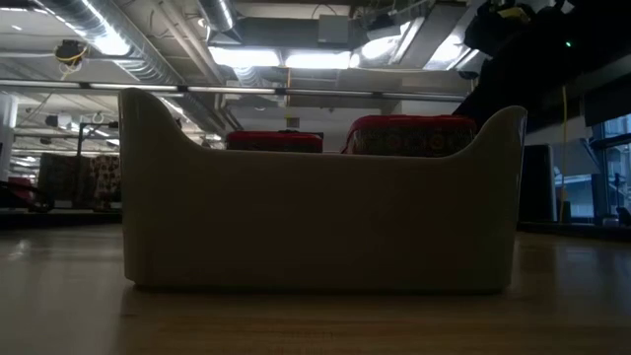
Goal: Sort spices by type
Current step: Put the bottom gold seasoning bottle into the transparent bin
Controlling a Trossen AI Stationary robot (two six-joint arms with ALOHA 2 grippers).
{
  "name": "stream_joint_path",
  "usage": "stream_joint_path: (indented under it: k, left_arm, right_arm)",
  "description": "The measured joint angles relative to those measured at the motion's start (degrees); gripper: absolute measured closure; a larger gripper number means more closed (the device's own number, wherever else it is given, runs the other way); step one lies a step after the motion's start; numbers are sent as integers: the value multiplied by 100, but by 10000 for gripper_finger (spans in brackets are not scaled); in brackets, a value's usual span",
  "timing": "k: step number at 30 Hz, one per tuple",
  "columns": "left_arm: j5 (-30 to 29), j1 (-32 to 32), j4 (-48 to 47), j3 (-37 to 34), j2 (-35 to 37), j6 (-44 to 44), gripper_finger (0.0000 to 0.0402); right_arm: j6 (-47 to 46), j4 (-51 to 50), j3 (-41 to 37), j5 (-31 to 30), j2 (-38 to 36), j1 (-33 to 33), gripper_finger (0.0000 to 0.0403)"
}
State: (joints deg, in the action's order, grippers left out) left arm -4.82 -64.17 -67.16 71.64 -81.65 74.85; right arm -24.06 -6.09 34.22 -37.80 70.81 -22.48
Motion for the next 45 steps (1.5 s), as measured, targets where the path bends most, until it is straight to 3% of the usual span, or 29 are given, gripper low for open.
stream_joint_path:
  k: [7, 41, 45]
  left_arm:
    - [0, -382, -192, 2, -45, 891, 75]
    - [167, -900, -415, 2, -1382, 1197, 75]
    - [166, -885, -431, 2, -1481, 1302, 96]
  right_arm:
    - [27, -2, 0, -24, 0, 0, 74]
    - [33, -19, -2, -37, 0, 0, 75]
    - [33, -19, -2, -37, 0, 0, 75]
